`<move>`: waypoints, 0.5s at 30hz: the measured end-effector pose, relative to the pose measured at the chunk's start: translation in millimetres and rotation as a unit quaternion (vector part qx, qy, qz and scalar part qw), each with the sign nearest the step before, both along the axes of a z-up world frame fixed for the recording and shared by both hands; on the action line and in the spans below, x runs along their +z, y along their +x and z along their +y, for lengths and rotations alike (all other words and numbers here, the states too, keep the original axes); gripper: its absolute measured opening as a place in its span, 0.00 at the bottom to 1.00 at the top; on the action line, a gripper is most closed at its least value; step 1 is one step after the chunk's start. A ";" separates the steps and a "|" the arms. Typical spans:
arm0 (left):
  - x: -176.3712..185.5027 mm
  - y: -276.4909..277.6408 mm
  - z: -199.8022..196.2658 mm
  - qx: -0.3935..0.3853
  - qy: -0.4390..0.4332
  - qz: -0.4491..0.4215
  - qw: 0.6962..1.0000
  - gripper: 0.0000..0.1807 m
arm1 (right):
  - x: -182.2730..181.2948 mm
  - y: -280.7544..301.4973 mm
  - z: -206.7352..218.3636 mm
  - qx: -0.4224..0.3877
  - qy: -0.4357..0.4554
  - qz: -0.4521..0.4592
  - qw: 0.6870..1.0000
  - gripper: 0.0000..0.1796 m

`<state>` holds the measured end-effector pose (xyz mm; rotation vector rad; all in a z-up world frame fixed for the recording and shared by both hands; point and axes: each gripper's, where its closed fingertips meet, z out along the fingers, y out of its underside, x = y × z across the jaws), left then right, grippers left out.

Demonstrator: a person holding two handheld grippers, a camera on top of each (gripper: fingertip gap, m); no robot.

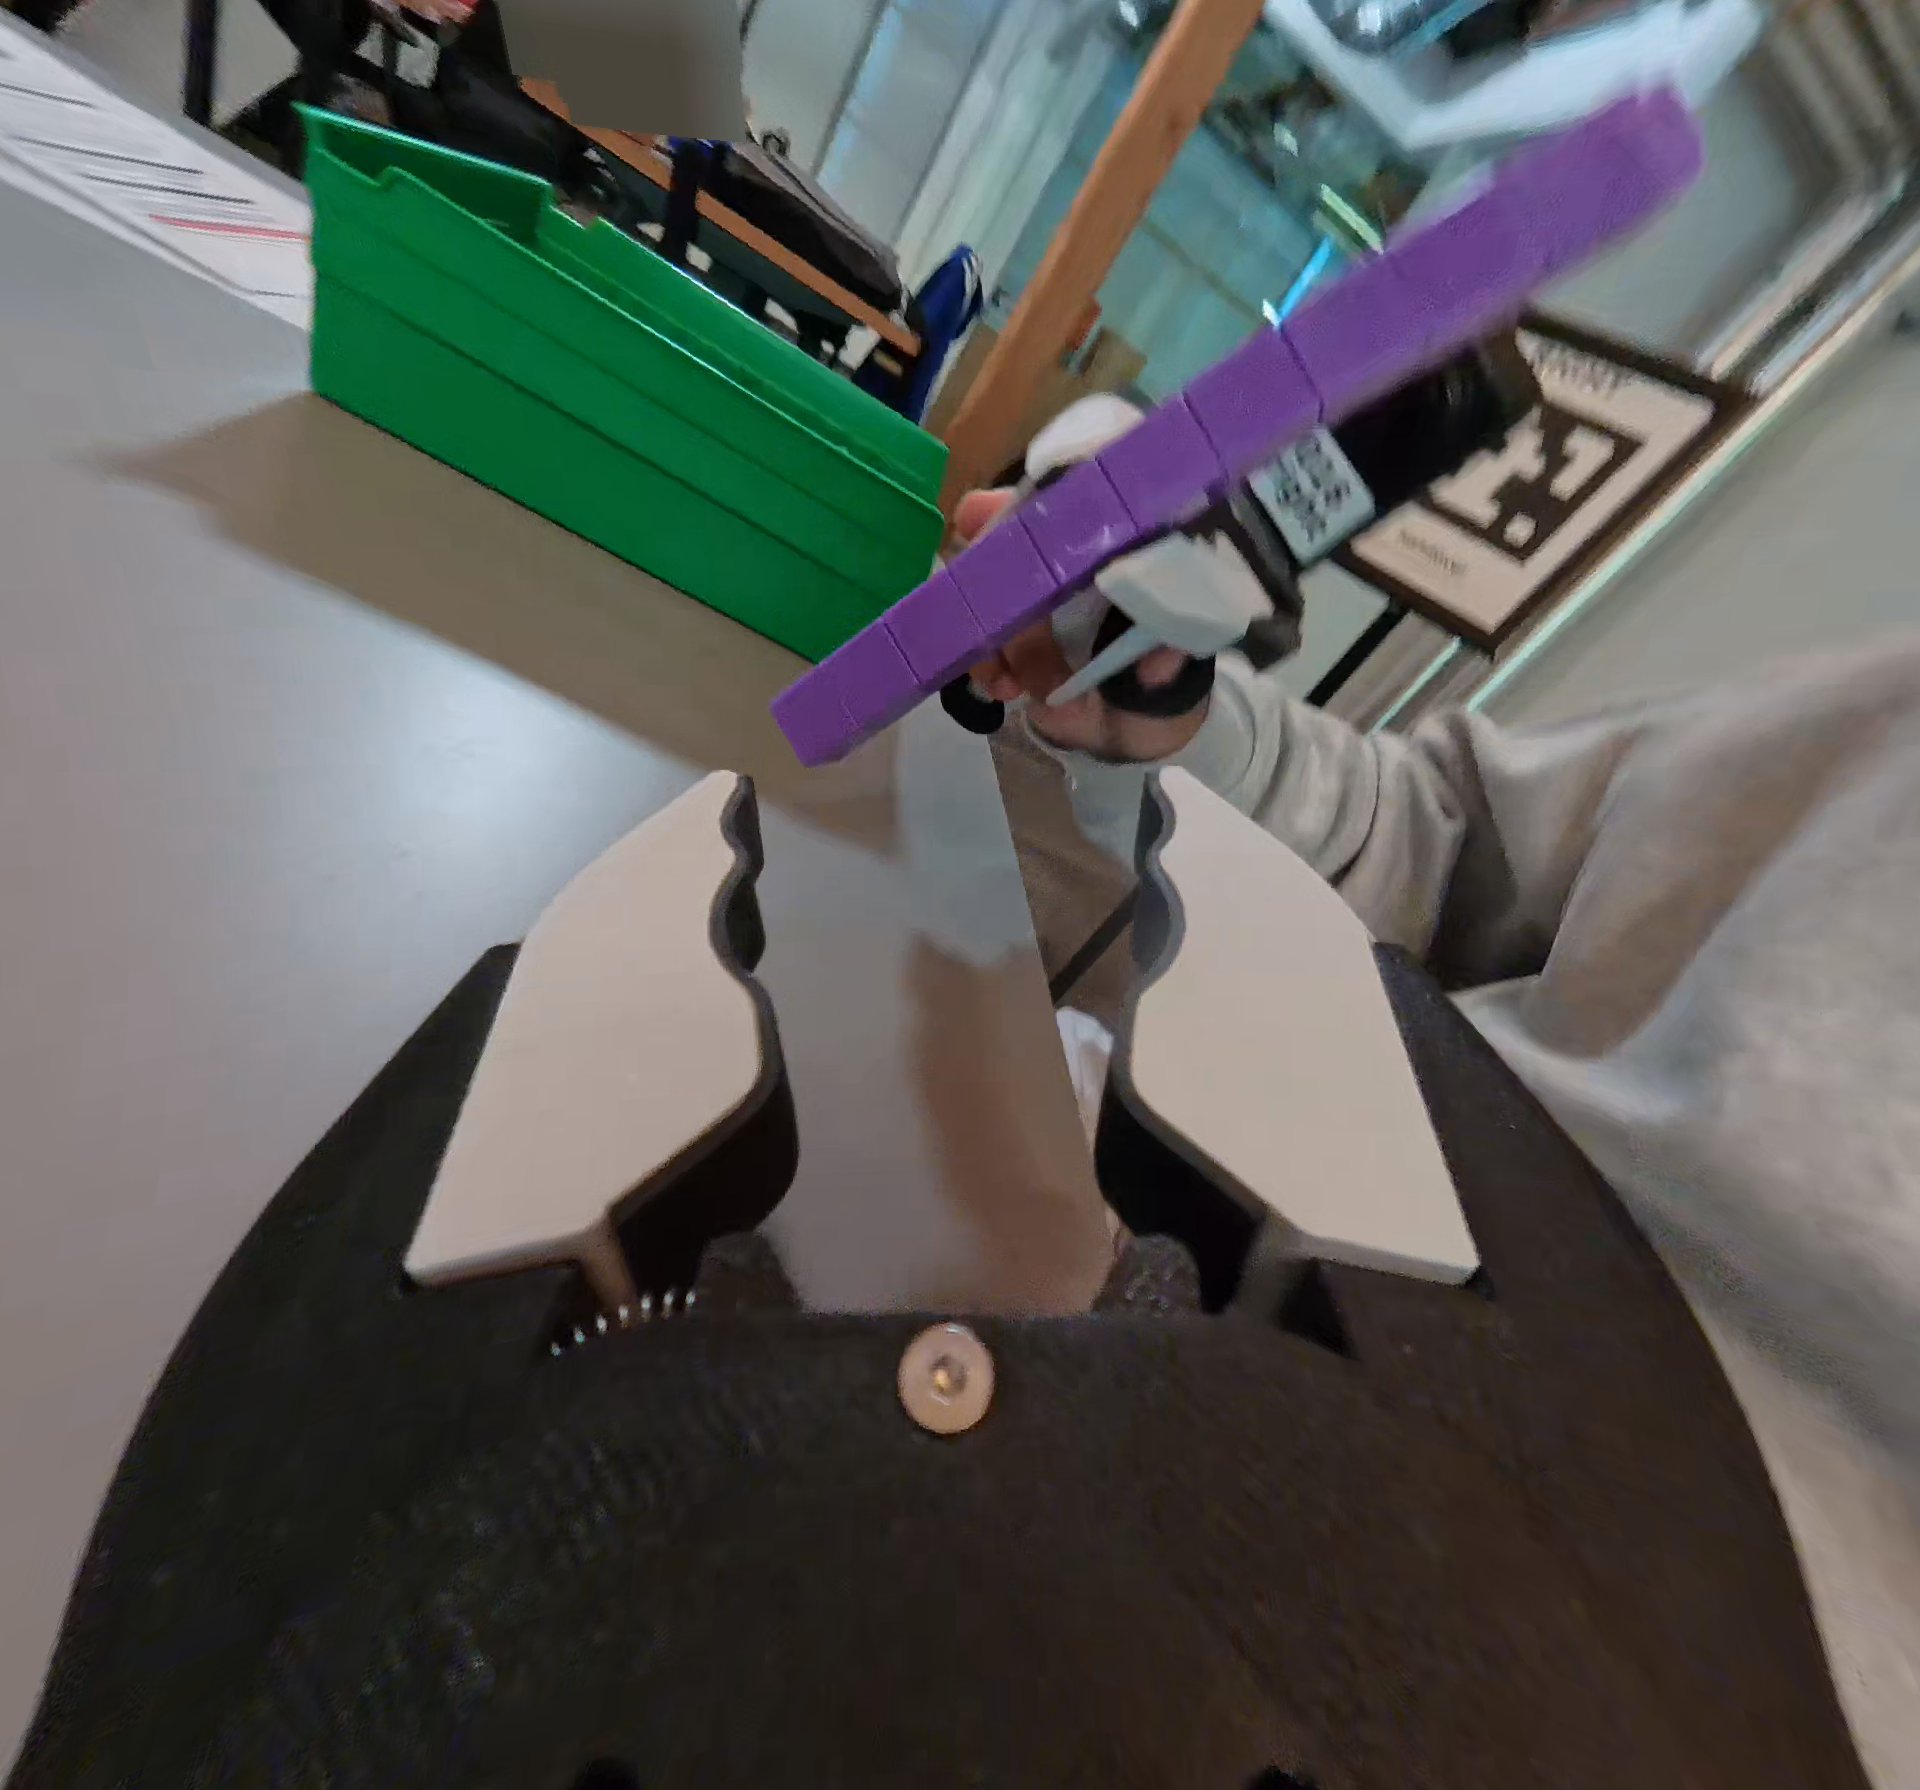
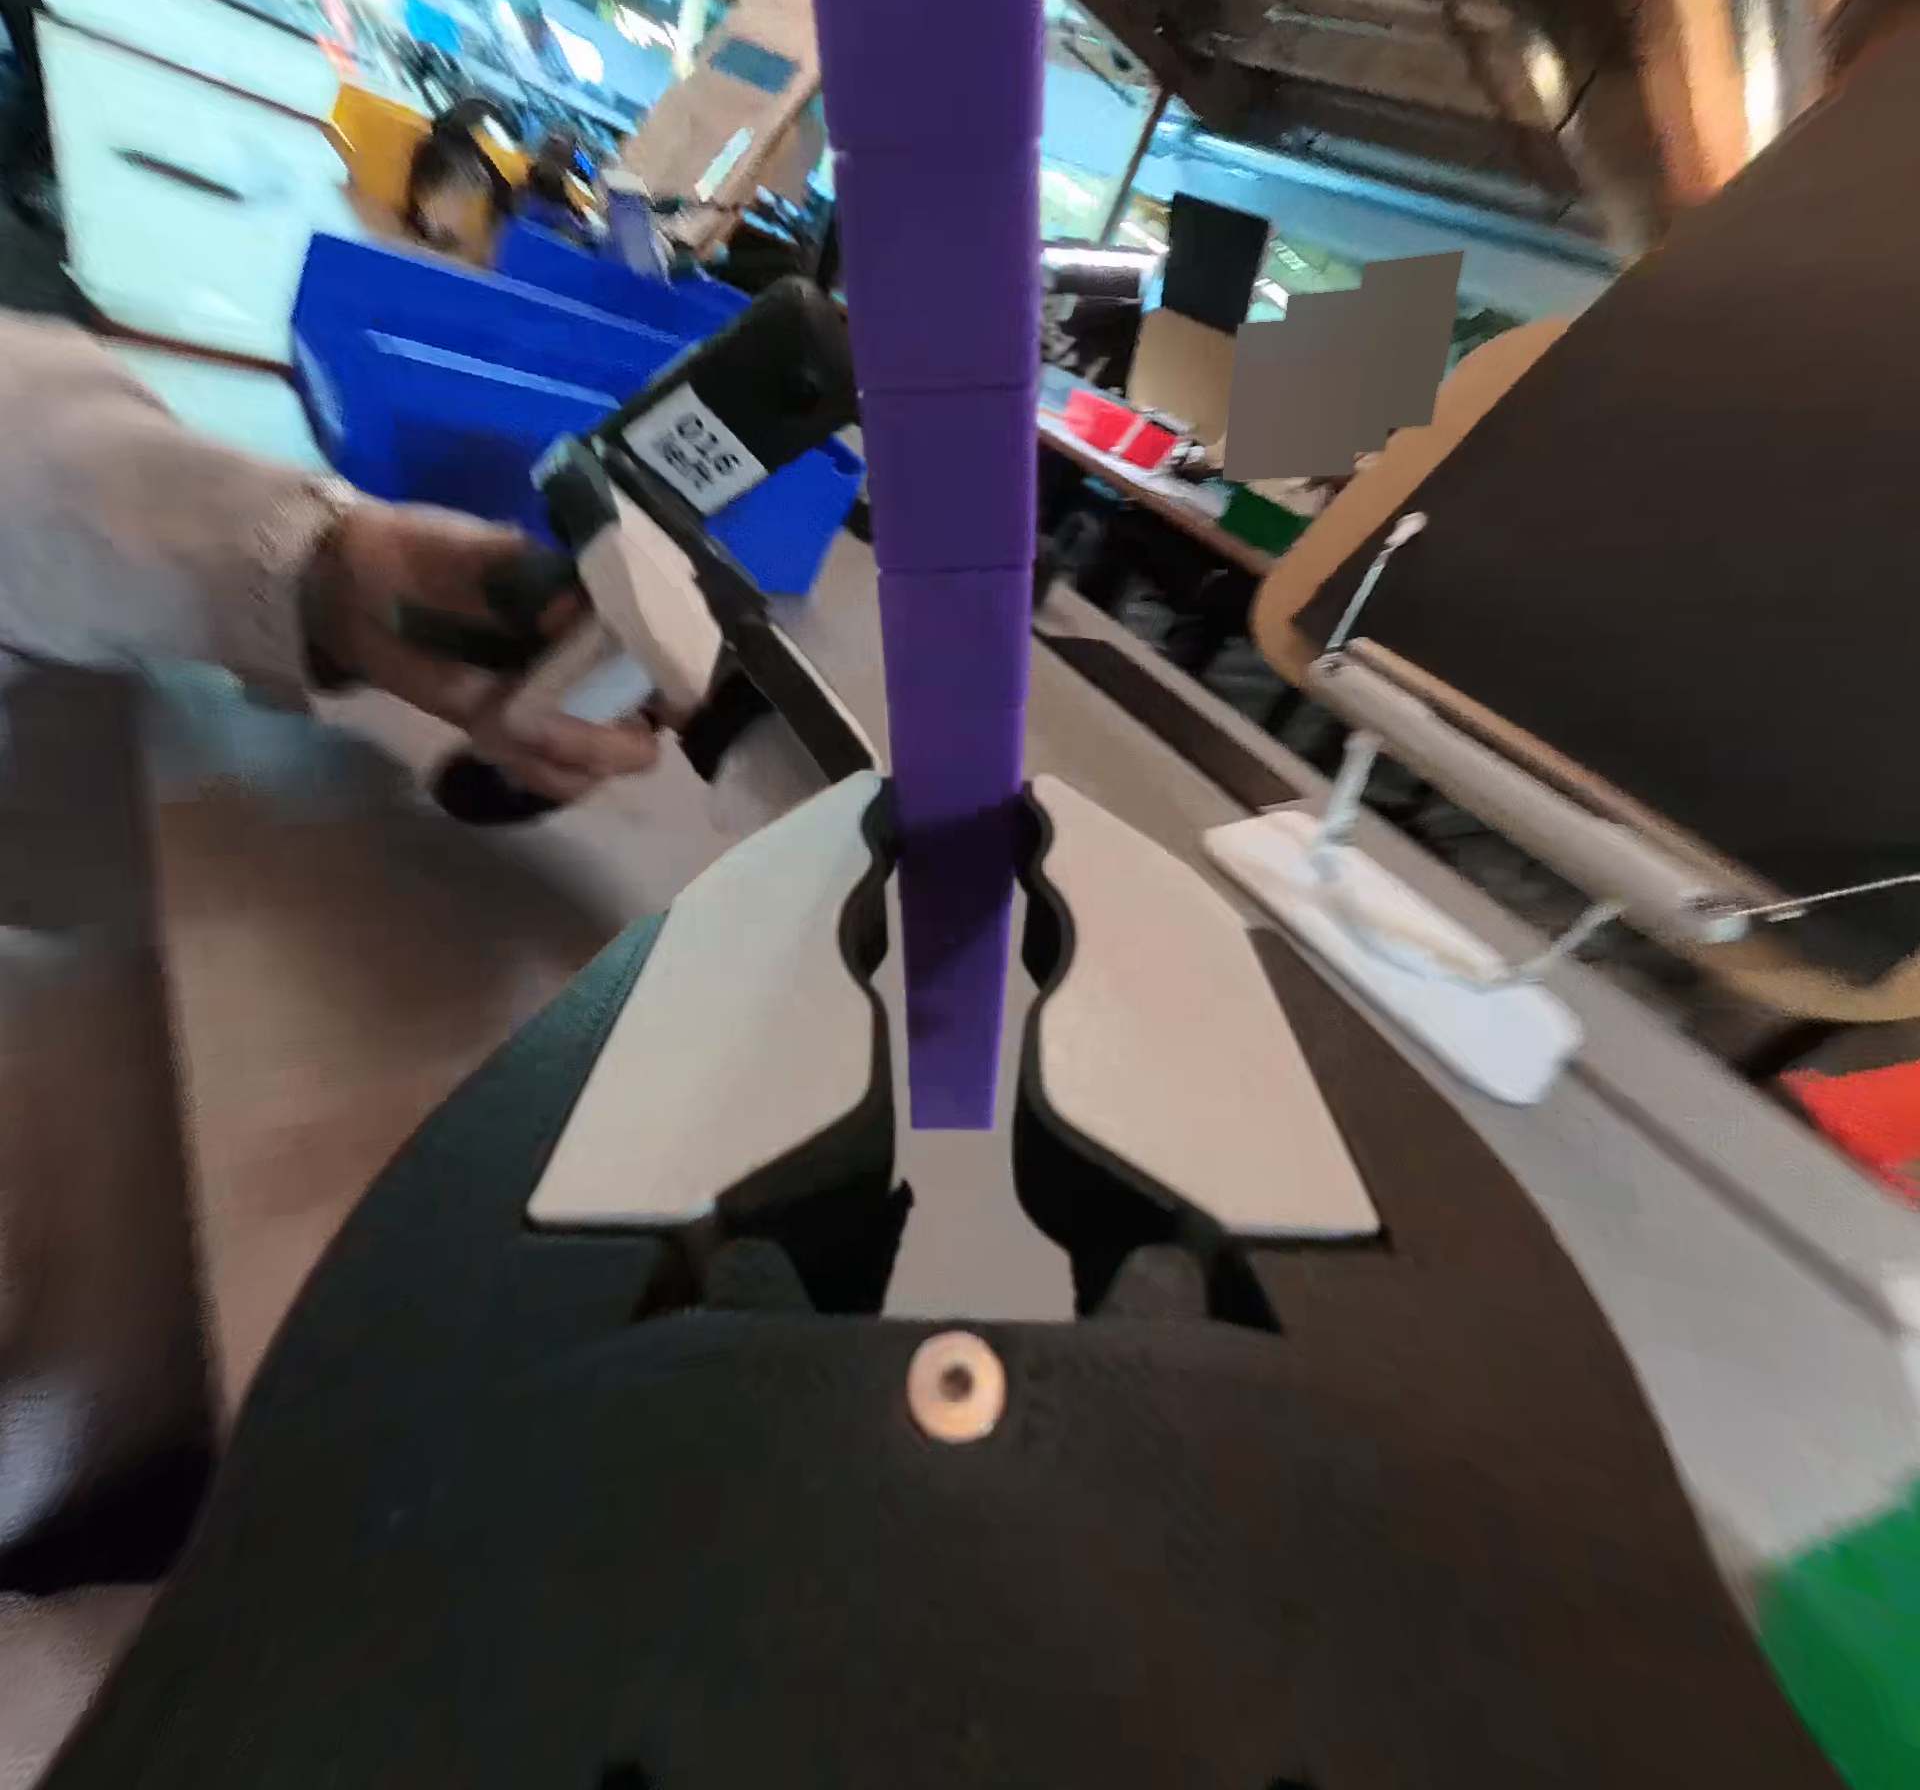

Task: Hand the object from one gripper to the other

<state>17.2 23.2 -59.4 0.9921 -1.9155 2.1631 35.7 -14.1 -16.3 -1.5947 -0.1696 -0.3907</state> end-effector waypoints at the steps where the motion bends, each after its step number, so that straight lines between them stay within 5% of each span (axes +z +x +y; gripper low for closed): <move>1: -1.7 -4.5 -6.1 -0.013 0.016 -0.014 1.000 0.38 | 2.8 -4.3 1.0 0.021 0.007 0.040 0.999 0.12; 6: -13.2 -20.3 -30.3 -0.054 0.075 -0.056 0.994 0.34 | 8.1 -25.9 7.0 0.113 0.006 0.196 0.974 0.12; 15: -27.6 -38.8 -54.2 -0.110 0.117 -0.066 0.985 0.21 | 10.5 -46.6 12.6 0.167 -0.004 0.250 0.954 0.12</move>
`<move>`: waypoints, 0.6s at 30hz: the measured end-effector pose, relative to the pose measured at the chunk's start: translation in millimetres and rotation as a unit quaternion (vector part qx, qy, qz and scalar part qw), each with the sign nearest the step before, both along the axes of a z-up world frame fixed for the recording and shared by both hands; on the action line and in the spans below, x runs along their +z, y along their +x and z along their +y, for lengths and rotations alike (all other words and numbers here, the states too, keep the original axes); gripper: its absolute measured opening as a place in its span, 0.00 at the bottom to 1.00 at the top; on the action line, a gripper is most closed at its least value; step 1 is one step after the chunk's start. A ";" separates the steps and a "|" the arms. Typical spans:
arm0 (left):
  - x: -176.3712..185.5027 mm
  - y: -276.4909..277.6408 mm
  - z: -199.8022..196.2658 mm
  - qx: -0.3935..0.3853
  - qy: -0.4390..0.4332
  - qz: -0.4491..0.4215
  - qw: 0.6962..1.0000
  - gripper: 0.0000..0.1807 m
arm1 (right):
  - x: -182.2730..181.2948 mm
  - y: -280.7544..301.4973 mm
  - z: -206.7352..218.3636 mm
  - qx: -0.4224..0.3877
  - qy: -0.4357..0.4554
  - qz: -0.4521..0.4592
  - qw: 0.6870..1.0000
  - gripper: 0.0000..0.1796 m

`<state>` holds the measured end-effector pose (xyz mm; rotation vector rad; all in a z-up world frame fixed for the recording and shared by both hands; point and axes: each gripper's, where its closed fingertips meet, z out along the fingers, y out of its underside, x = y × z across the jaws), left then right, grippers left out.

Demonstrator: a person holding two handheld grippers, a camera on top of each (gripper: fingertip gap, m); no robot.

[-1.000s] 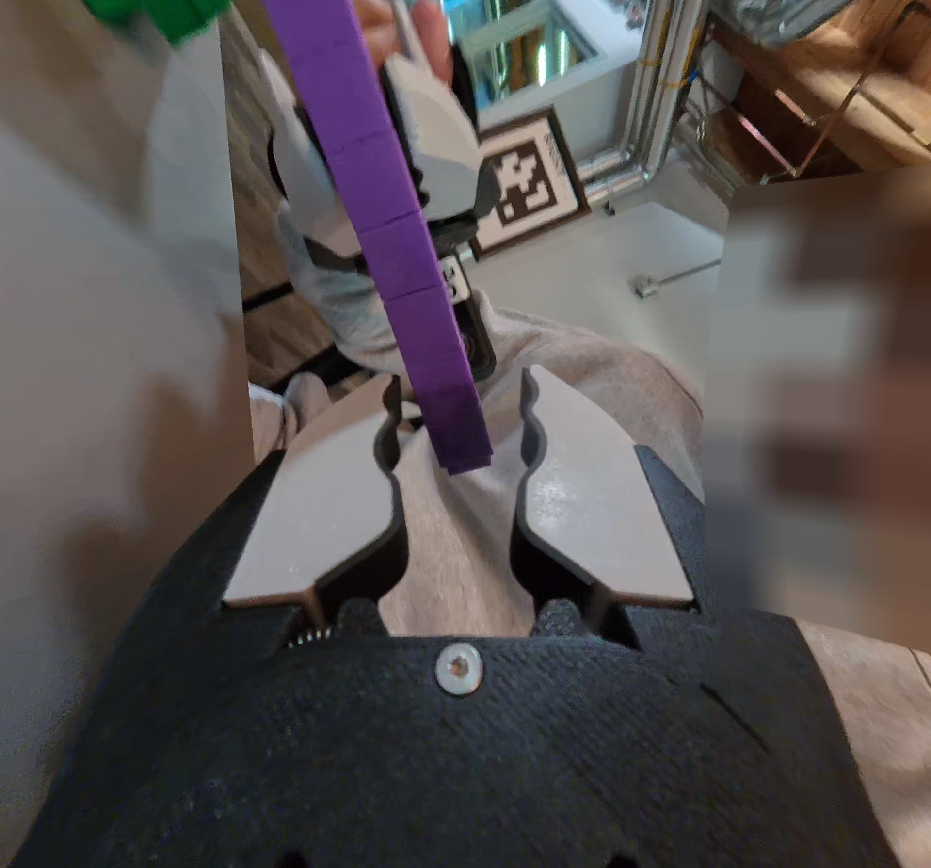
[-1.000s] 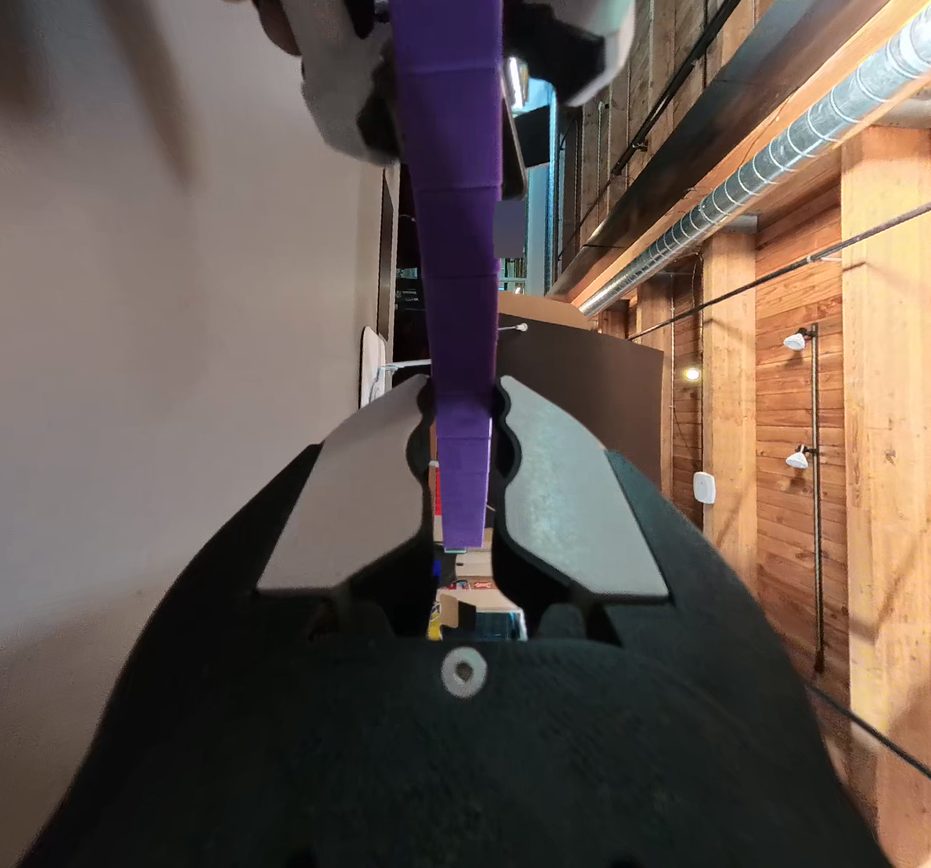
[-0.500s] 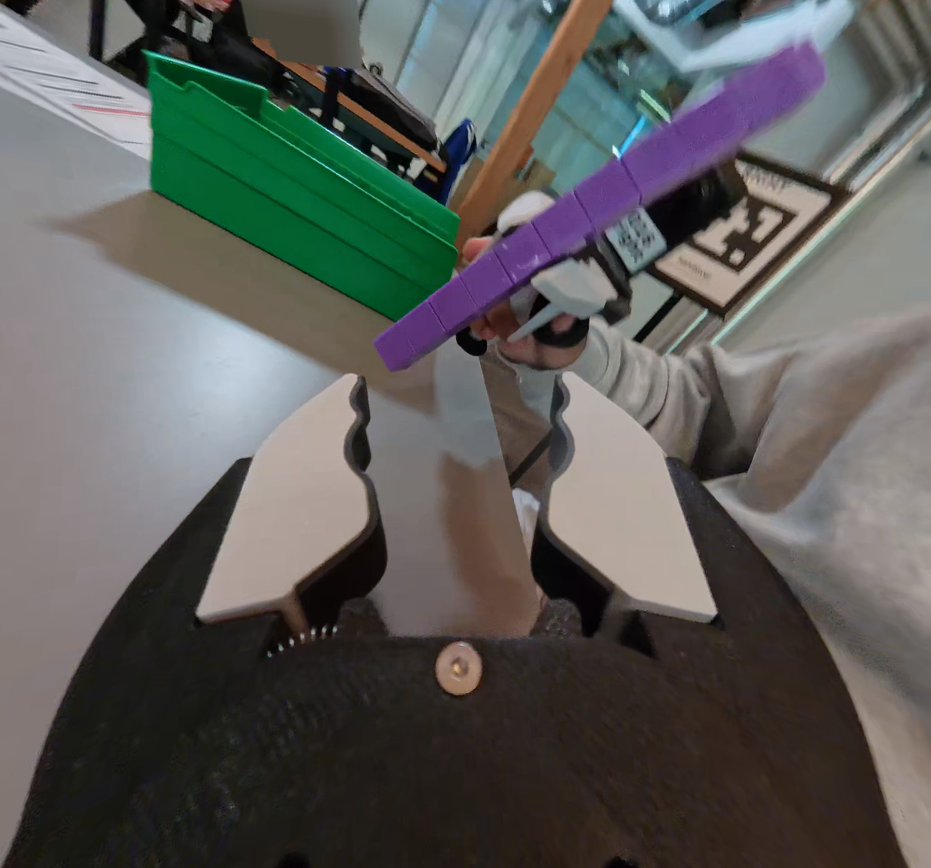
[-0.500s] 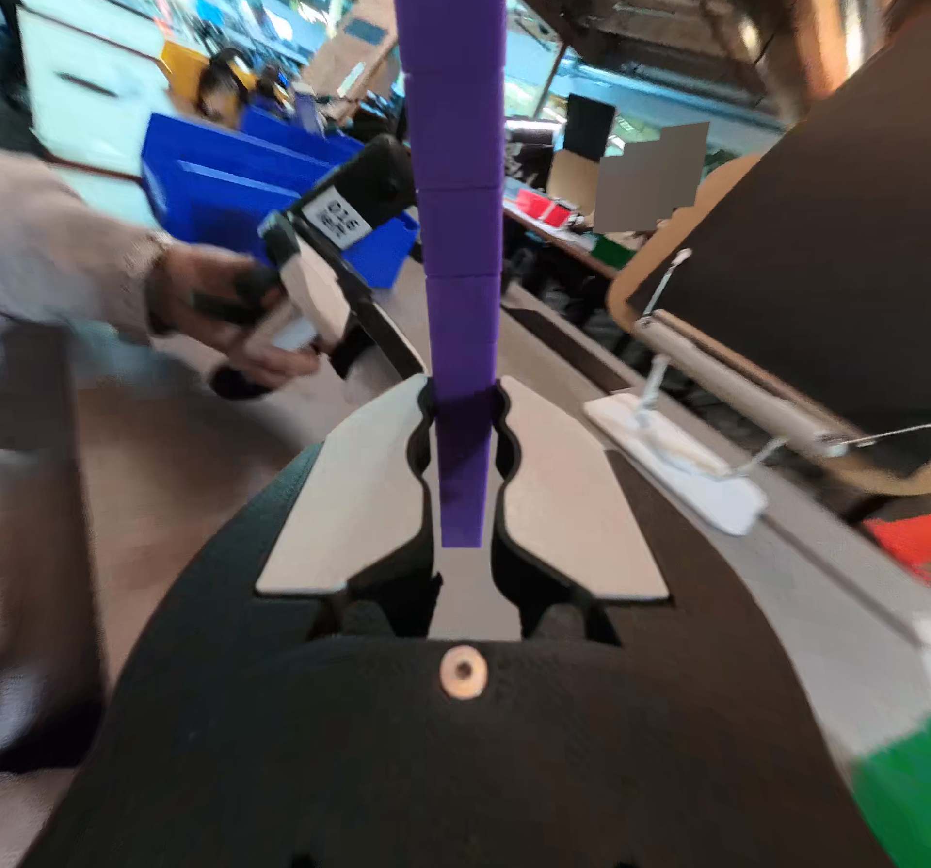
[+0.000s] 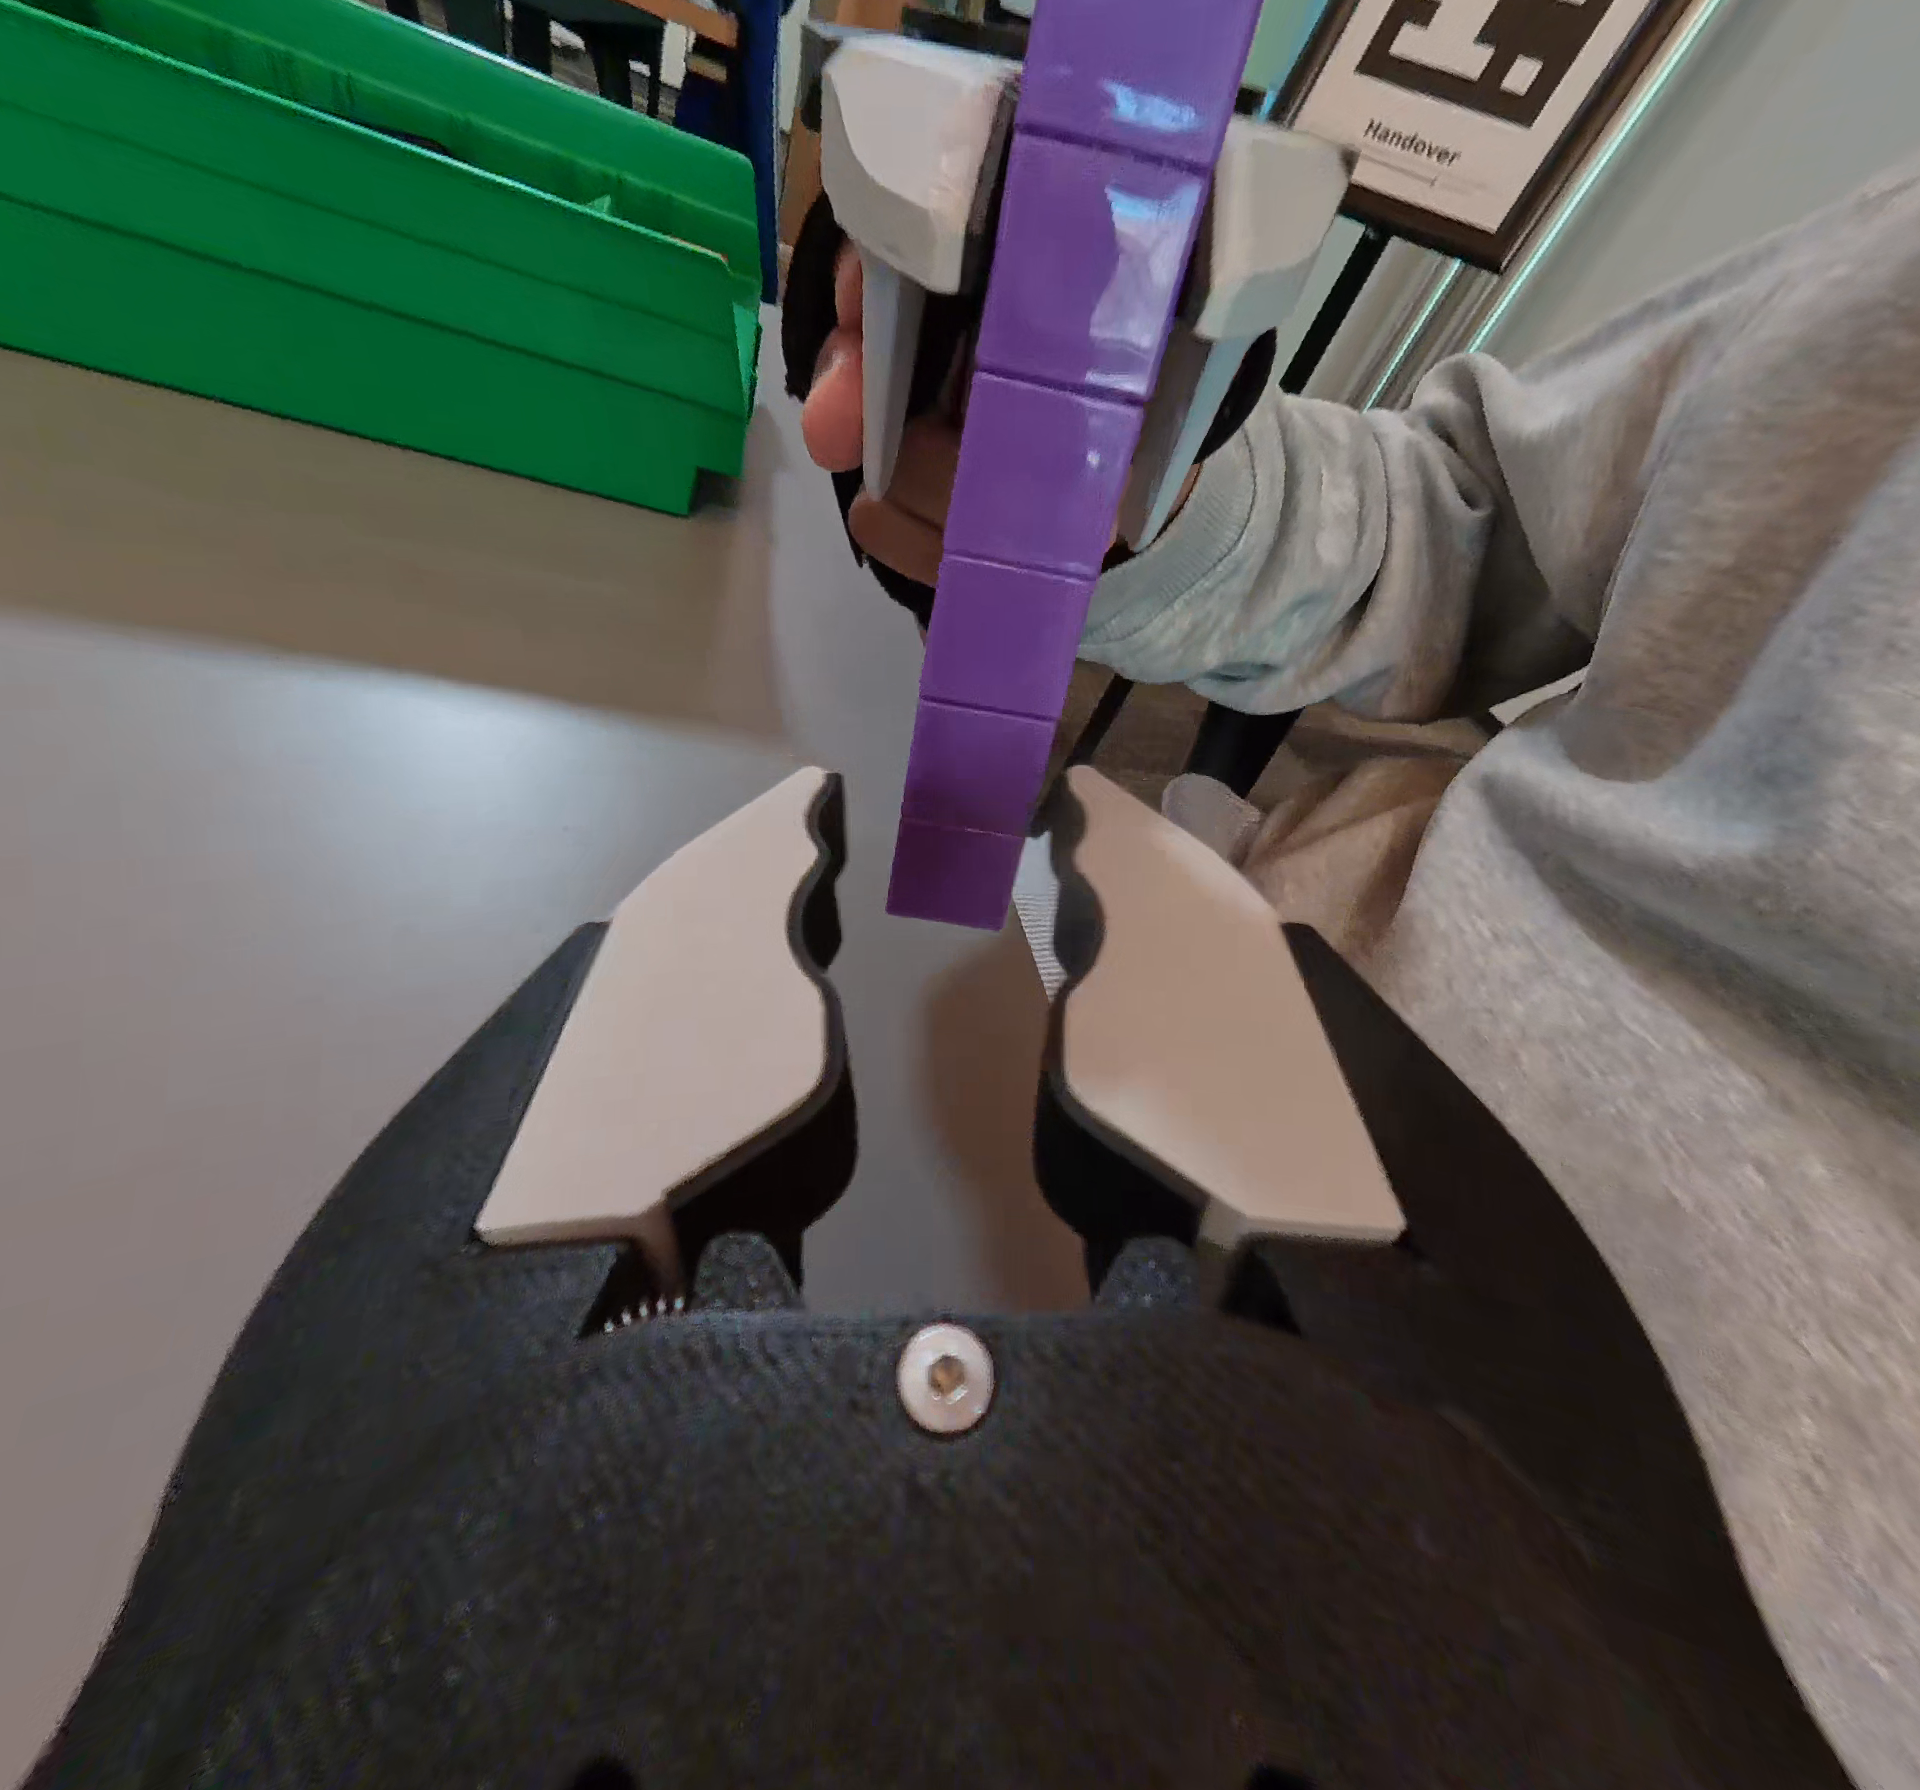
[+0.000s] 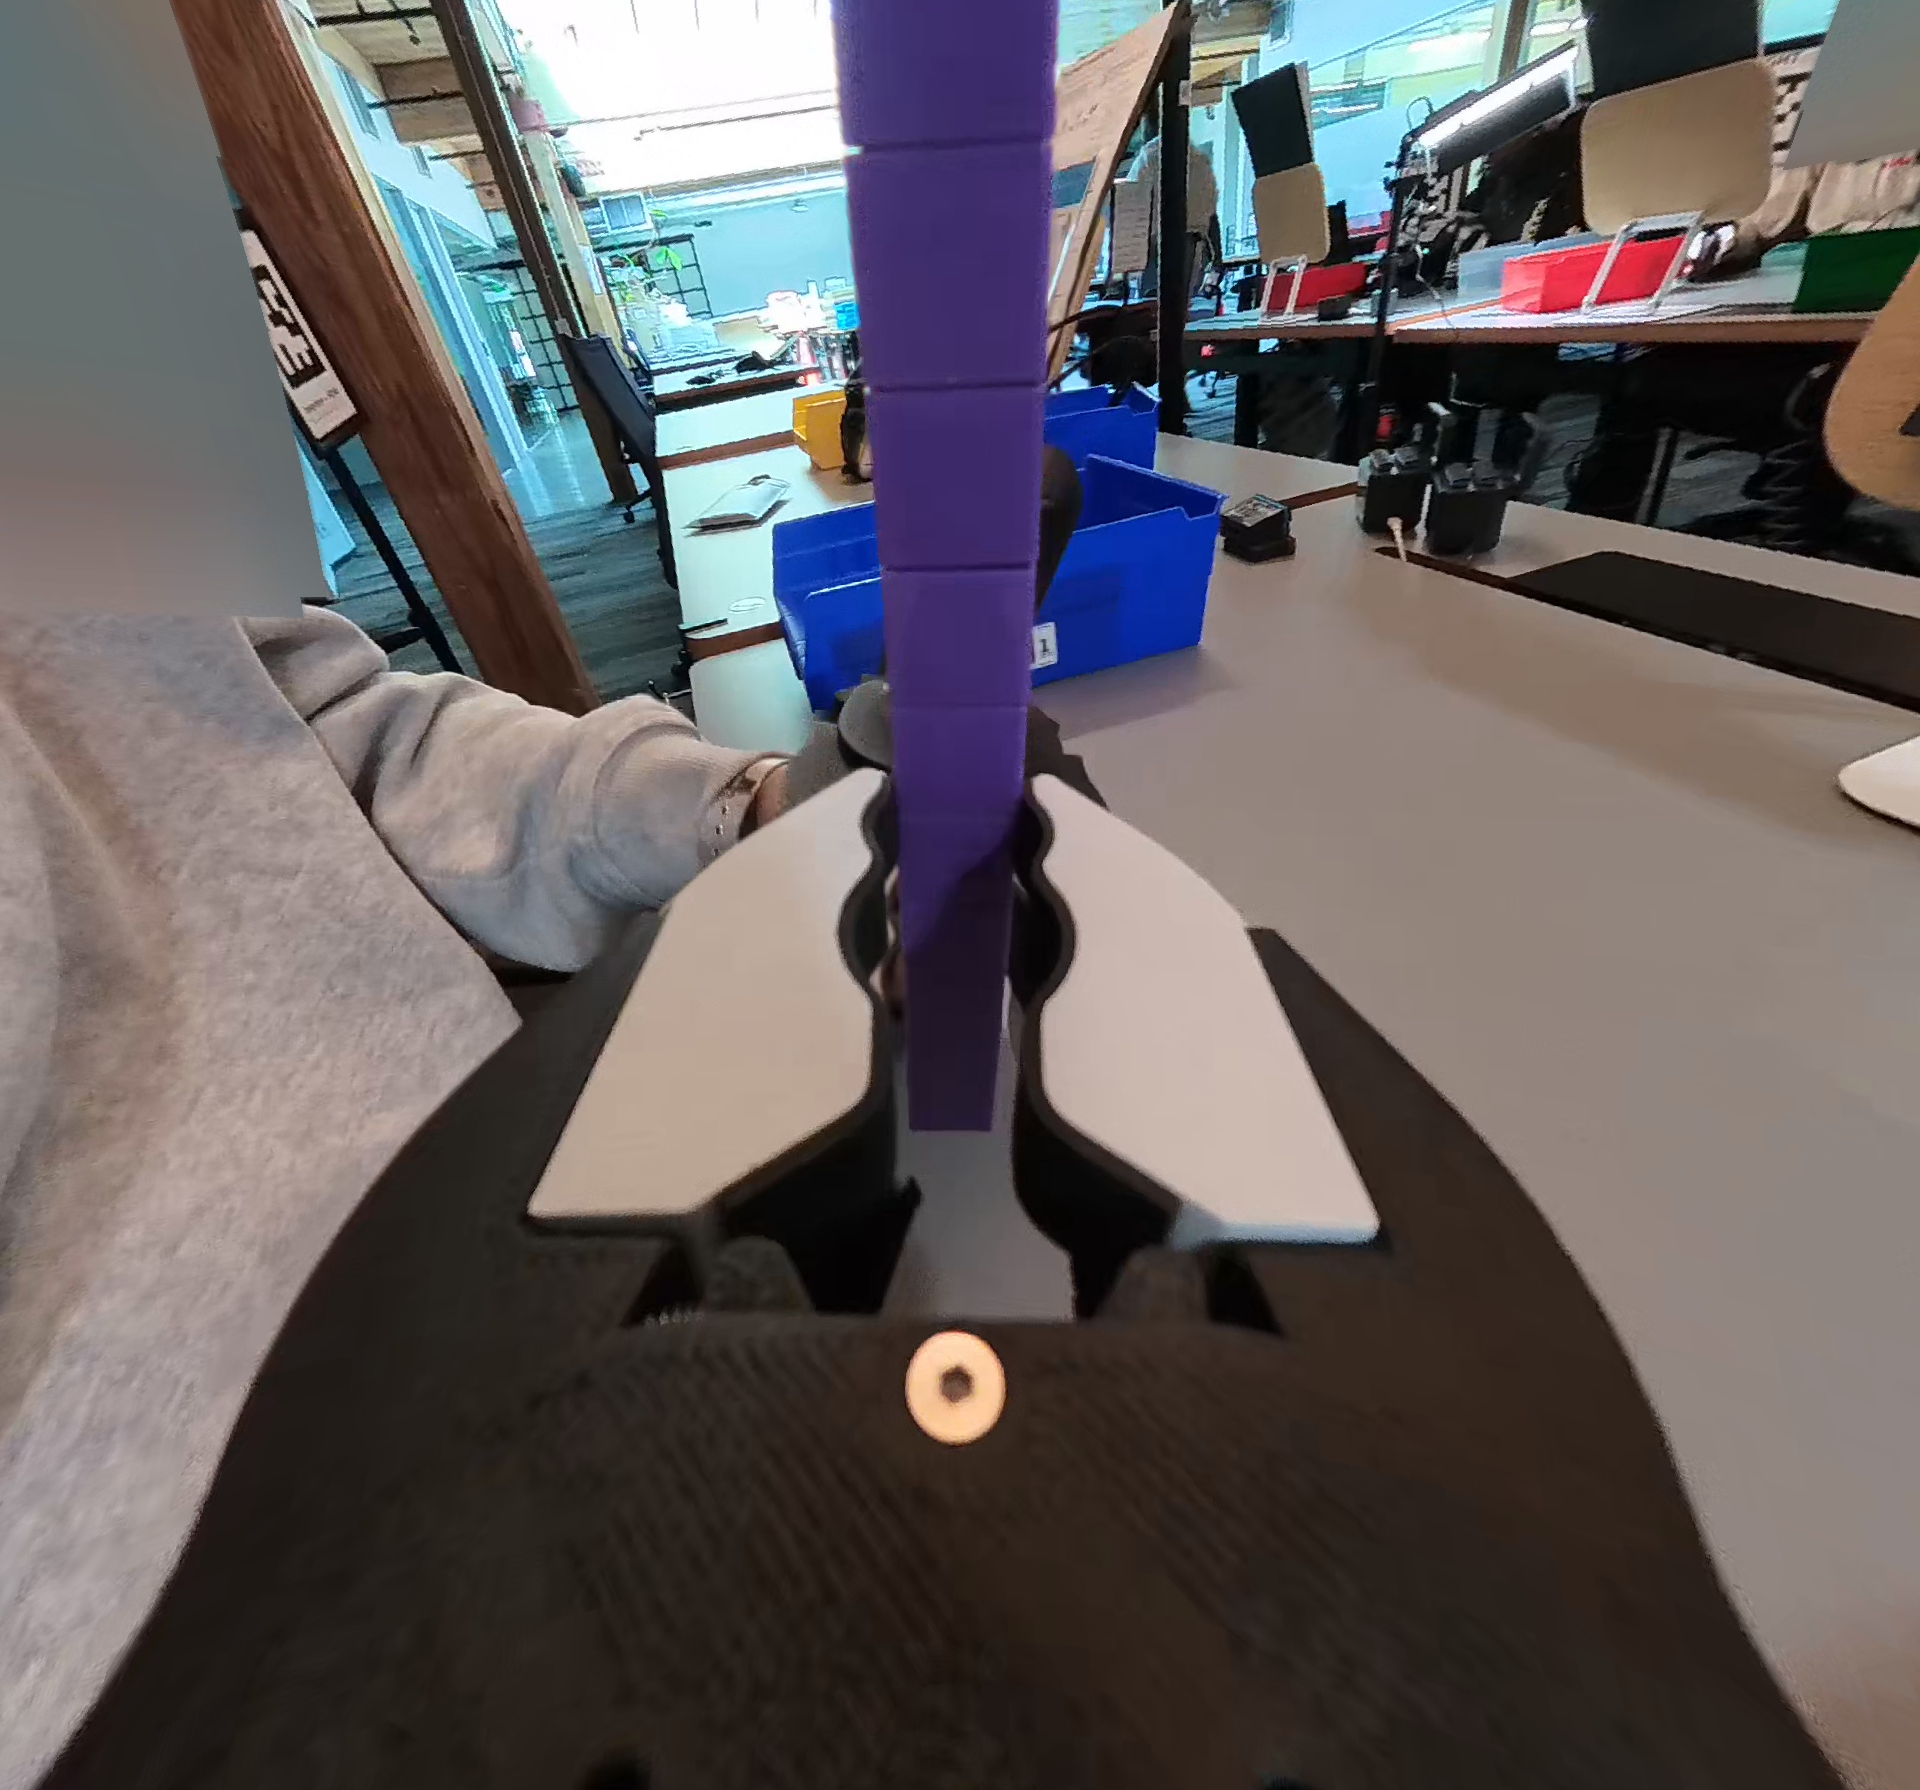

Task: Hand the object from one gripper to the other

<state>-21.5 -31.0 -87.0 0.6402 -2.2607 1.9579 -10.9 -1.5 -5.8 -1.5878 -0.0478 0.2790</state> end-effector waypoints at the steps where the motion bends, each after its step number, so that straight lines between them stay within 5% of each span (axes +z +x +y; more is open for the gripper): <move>1: -1.4 -1.5 -1.6 -0.004 0.005 0.000 1.000 0.16 | 0.0 -0.7 0.4 0.001 0.000 0.002 1.000 0.12; 8: 5.6 -1.3 -3.2 0.004 0.003 -0.022 1.000 0.13 | 6.6 6.5 1.1 -0.025 0.028 -0.001 0.999 0.13; 13: 11.1 9.8 4.2 0.043 -0.012 -0.029 0.999 0.13 | 7.1 13.3 3.4 -0.073 0.031 -0.058 0.995 0.28; 18: 20.3 28.9 20.6 0.121 -0.018 -0.059 0.991 0.13 | 5.8 29.2 2.2 -0.142 0.033 -0.080 0.986 0.33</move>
